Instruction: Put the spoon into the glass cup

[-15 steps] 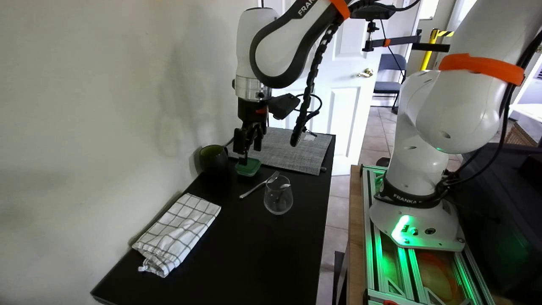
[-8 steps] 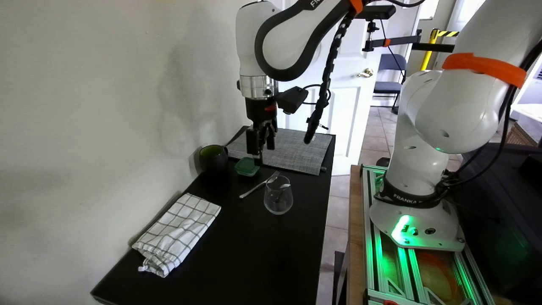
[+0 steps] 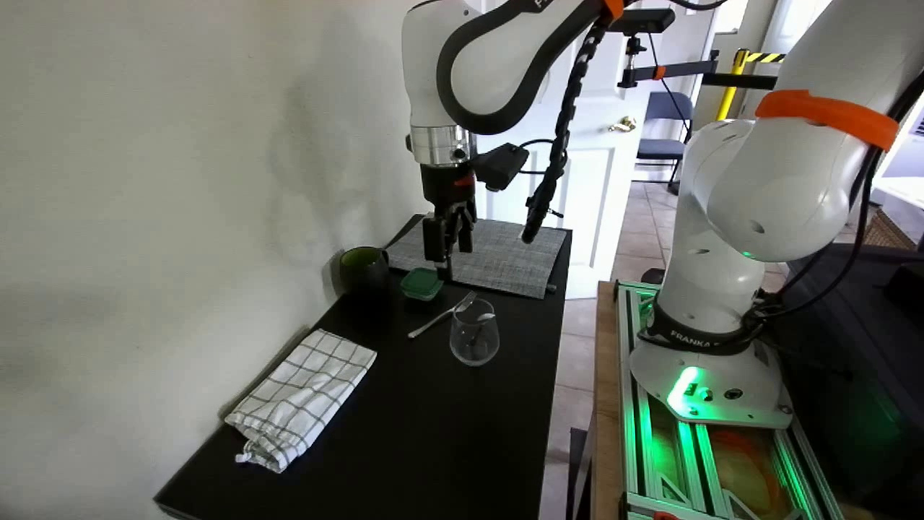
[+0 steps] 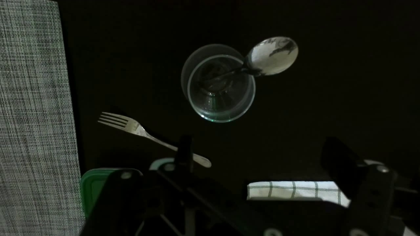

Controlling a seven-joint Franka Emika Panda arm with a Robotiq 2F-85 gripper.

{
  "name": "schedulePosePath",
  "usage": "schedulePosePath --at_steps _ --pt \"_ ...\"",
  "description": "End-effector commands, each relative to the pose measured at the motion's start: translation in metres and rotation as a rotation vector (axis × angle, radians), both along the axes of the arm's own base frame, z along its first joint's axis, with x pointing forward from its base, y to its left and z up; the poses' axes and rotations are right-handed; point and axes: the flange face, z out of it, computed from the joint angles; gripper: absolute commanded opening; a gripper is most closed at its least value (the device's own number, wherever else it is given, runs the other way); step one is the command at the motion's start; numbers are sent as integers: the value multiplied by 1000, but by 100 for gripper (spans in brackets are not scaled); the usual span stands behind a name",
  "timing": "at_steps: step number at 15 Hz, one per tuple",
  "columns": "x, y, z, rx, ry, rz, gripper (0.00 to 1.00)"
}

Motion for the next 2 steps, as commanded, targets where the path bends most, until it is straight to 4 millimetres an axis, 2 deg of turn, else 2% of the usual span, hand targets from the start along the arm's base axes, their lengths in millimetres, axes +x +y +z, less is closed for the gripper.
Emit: schedulePosePath --at_steps 1,2 --pt "0 0 0 0 1 0 100" --pt "0 0 0 0 1 0 100"
